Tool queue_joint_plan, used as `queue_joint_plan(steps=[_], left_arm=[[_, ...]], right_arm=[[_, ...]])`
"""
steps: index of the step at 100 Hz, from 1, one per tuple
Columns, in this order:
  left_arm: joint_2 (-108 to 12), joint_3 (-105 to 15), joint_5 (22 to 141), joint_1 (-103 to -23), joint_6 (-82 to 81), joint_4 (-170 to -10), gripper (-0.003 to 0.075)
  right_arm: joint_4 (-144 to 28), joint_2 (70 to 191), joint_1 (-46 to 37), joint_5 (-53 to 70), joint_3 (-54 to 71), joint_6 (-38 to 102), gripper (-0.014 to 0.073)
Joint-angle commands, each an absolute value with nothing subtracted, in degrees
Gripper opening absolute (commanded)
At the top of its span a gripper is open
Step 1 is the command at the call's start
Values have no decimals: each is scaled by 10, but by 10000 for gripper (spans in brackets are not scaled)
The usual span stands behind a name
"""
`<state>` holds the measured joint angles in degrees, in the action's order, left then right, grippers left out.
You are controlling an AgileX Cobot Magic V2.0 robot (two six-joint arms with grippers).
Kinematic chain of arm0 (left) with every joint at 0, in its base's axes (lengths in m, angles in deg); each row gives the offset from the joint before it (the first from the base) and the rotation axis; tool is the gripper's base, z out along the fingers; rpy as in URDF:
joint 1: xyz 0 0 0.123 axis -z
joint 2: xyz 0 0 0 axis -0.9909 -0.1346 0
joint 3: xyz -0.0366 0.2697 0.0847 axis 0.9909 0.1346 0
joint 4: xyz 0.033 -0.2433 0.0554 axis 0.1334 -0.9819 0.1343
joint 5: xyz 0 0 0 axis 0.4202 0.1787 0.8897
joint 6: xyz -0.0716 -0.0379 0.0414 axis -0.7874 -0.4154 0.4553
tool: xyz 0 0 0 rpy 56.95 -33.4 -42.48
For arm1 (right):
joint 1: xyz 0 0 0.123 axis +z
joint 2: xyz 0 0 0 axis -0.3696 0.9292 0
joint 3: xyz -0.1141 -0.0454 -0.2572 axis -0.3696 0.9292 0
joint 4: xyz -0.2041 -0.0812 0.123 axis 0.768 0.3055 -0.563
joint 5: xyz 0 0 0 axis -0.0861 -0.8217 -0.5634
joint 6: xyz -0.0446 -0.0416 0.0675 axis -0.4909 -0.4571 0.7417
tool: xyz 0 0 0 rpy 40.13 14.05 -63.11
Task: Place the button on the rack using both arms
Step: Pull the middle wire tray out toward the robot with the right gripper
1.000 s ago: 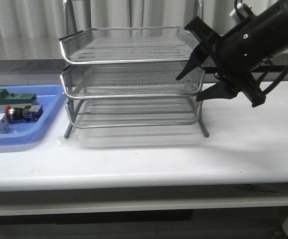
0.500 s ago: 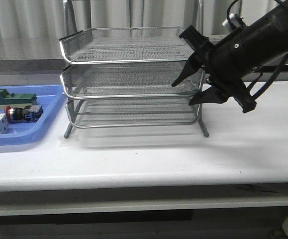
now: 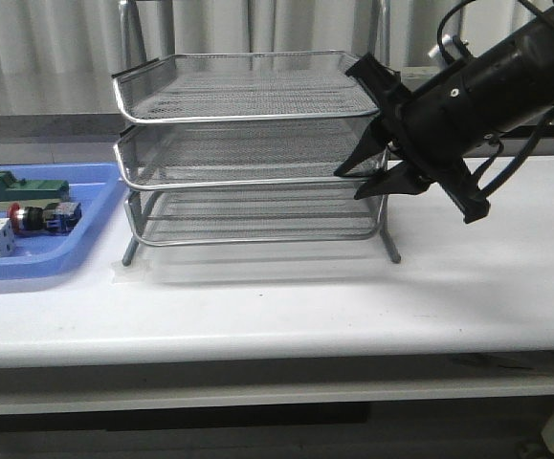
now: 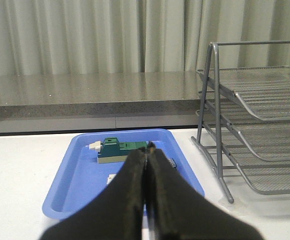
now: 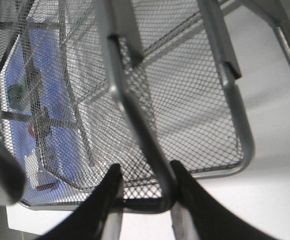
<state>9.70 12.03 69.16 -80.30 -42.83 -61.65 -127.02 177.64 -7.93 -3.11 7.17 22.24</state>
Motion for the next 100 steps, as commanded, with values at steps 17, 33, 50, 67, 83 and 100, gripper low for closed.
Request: queue_joint_plan(steps=[17, 33, 50, 67, 83, 100], left_arm=[[116, 152, 644, -805, -434, -616, -21], [116, 152, 644, -805, -434, -616, -21], [116, 152, 644, -805, -434, -616, -21], [116, 152, 644, -805, -434, -616, -21], [116, 152, 644, -805, -434, -616, -21], [116, 152, 644, -805, -434, -616, -21]], right_arm=[[-1249, 1750, -80, -77, 55, 210, 139], [-1228, 1750, -80, -97, 55, 210, 139], [-1215, 1749, -80, -112, 57, 210, 139], [-1213, 1747, -80, -115, 84, 210, 139], [-1209, 1739, -80, -117, 116, 203, 139], [-1209, 1713, -80, -115, 160, 184, 139]])
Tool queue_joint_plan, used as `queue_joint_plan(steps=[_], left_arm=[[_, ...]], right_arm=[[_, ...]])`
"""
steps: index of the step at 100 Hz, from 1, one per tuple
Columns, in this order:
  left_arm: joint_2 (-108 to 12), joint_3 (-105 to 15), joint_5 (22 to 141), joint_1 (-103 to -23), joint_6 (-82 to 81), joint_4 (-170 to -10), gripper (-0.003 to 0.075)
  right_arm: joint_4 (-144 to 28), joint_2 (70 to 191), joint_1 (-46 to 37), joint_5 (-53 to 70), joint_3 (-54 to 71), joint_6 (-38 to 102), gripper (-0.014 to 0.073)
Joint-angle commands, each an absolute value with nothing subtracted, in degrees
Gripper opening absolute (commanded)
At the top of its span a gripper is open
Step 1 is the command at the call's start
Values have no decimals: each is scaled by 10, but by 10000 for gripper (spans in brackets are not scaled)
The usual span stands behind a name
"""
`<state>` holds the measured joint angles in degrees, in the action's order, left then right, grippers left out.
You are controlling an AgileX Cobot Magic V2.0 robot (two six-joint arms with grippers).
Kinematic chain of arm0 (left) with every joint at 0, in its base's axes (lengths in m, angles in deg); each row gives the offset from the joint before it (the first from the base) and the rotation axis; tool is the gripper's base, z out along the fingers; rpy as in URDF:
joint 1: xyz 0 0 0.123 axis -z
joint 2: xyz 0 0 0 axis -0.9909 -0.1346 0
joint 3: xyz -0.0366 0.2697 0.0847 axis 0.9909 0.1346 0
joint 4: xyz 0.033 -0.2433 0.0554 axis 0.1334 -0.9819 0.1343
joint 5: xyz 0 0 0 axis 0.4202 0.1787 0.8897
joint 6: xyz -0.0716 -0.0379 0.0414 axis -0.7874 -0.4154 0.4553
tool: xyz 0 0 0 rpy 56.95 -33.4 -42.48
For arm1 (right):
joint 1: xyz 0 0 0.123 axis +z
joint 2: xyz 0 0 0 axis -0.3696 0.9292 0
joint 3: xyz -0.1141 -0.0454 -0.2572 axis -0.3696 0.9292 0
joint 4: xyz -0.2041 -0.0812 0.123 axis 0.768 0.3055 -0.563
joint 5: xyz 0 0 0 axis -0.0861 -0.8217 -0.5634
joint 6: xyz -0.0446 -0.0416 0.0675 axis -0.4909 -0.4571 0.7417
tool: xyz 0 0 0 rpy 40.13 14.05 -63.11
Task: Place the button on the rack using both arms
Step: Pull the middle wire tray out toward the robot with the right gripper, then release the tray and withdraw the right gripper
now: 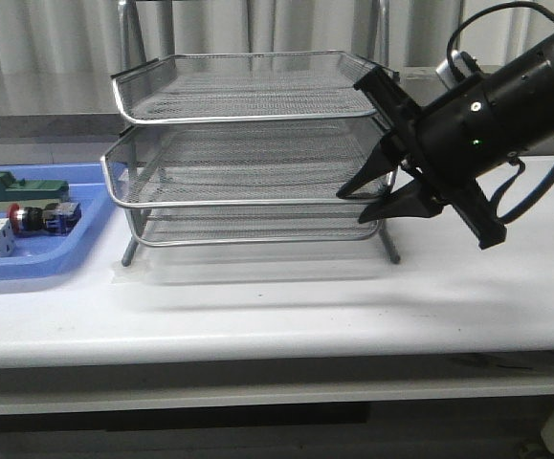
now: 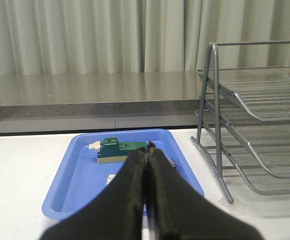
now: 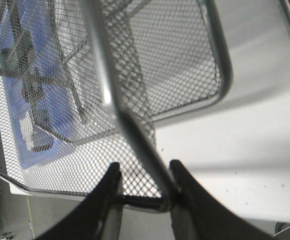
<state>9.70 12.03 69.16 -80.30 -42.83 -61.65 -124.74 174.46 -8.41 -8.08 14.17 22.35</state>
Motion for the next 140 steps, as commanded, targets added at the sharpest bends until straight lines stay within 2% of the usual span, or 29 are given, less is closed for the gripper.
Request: queue_joint_plan(steps=[1, 33, 61, 72, 86, 95, 140], left_arm=[[116, 152, 644, -805, -434, -616, -21], [116, 152, 644, -805, -434, -616, -21], [116, 152, 644, -805, -434, -616, -21], [116, 152, 644, -805, -434, -616, -21], [116, 152, 644, -805, -434, -616, -21], [116, 152, 644, -805, -434, -616, -21], [116, 152, 644, -805, -434, -616, -21]], right_arm=[[-1209, 1711, -80, -115, 162, 183, 139], [-1209, 1638, -80, -107, 260, 164, 139], [-1209, 1586, -80, -92, 280, 156, 152], [-1209, 1579, -80, -91, 280, 146, 240], [-1209, 1579, -80, -99, 280, 127, 494], [-1208, 1577, -80, -103, 280, 127, 597], [-1050, 1498, -80, -127, 280, 181, 612]])
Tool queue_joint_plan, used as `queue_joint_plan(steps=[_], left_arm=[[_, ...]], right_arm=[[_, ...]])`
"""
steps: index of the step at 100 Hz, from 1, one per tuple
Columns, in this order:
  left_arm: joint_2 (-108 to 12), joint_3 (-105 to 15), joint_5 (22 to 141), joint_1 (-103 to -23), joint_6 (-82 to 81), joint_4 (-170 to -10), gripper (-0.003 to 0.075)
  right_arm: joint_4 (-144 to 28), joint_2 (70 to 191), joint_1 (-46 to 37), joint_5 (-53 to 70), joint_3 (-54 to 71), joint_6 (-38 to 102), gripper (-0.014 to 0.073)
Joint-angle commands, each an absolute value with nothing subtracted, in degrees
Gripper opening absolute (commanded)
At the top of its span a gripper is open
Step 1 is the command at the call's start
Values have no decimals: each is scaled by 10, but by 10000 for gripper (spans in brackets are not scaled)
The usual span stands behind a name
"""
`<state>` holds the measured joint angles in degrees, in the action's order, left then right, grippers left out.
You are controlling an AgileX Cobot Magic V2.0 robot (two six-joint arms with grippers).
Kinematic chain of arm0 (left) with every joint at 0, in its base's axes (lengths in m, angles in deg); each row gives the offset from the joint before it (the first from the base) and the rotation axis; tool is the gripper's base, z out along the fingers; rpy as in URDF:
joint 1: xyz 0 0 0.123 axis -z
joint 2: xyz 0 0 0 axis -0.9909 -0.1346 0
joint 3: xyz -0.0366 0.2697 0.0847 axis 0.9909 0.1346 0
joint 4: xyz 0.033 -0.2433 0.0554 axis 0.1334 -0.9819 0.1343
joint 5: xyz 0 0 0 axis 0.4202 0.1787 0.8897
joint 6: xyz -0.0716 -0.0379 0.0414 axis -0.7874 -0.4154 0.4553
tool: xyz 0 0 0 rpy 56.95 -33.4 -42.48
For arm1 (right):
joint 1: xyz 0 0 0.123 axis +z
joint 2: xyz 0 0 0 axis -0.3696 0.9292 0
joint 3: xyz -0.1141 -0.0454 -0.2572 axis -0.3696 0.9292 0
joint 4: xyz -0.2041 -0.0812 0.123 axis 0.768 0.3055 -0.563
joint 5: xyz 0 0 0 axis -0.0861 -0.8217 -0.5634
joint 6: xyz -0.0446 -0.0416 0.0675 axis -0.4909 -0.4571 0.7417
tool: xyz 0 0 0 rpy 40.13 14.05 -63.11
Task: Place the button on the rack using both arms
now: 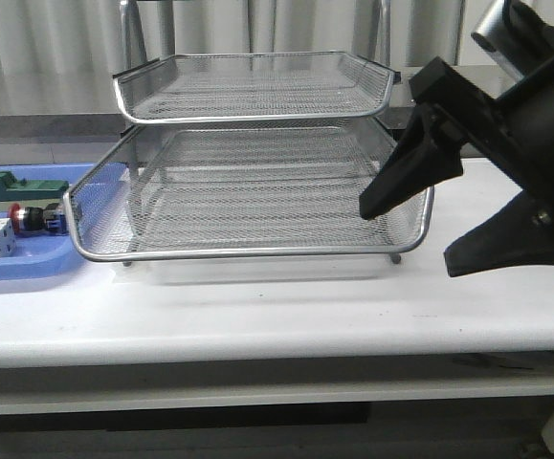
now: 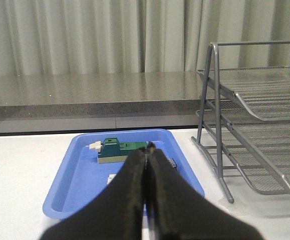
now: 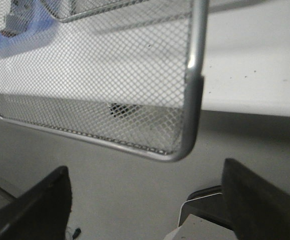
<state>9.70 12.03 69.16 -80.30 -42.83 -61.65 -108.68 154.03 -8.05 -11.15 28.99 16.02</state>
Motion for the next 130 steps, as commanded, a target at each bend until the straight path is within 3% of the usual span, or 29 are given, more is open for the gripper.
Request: queue_joint_plan(steps=[1, 40, 71, 106, 130], left_arm=[[116, 152, 644, -805, -434, -616, -21], [116, 152, 644, -805, -434, -616, -21], [116, 152, 644, -805, -434, -616, -21], [116, 152, 644, -805, -434, -616, -21], [116, 152, 644, -805, -434, -616, -21]], right_arm=[[-1041, 1496, -80, -127, 280, 187, 612], [-665, 1335, -80, -122, 280, 432, 611], [-379, 1187, -80, -198, 278, 645, 611], [-350, 1051, -80, -307, 278, 659, 611], [-350, 988, -80, -304, 278, 659, 611]])
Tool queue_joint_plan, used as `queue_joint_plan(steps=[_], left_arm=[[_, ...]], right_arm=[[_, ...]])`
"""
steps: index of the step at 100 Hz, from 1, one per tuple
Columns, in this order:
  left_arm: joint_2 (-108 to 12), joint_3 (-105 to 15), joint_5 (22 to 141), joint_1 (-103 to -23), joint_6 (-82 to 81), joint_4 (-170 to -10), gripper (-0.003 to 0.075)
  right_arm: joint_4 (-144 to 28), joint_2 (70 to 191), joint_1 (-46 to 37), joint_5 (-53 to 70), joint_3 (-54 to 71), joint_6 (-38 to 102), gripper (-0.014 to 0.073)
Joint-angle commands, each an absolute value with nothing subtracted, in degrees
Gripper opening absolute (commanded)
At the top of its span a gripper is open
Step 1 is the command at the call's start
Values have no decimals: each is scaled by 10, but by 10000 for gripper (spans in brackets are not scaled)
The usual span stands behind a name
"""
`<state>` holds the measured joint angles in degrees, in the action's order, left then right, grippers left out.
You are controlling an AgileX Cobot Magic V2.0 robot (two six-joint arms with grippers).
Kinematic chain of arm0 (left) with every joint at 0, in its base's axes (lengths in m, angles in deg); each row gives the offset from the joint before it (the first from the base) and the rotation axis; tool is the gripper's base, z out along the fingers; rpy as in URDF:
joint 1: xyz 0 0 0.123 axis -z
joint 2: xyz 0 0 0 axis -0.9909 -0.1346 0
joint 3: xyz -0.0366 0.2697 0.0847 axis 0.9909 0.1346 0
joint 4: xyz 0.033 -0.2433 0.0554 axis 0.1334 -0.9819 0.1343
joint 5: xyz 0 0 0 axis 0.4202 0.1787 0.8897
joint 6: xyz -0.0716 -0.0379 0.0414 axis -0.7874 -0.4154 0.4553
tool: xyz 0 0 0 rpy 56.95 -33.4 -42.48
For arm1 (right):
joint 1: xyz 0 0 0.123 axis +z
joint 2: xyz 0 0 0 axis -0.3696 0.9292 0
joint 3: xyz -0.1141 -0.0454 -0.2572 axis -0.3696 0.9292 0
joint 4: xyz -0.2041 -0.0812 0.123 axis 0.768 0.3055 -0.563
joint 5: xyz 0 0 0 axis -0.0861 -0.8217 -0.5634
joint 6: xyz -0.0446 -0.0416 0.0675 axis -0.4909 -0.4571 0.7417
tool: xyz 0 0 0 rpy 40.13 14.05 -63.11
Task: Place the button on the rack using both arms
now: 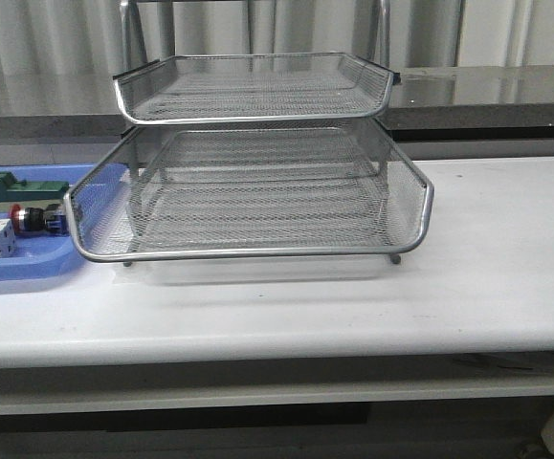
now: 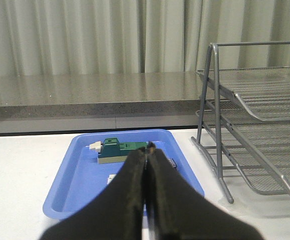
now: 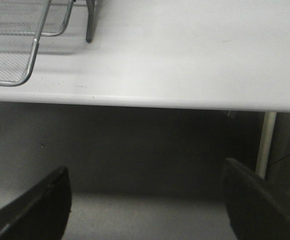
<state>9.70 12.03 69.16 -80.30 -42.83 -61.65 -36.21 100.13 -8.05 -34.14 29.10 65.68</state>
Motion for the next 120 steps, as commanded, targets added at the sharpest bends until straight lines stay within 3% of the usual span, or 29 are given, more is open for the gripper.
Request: queue_joint_plan(steps=[1, 44, 59, 72, 85, 120], left_arm=[[116, 152, 644, -805, -434, -616, -21], [116, 152, 644, -805, -434, -616, -21], [116, 152, 644, -805, -434, -616, -21], [116, 152, 644, -805, -434, -616, -21], [116, 152, 644, -805, -434, -616, -21], [116, 152, 644, -805, -434, -616, -21]], right_arm=[[-350, 987, -80, -303, 278, 659, 611], [-344, 982, -80, -262, 278, 658, 583], [-344, 982, -80, -245, 278, 658, 386], [-344, 982, -80, -245, 278, 658, 130], [-344, 982, -80, -245, 278, 658, -69], [-344, 982, -80, -248, 278, 658, -69]])
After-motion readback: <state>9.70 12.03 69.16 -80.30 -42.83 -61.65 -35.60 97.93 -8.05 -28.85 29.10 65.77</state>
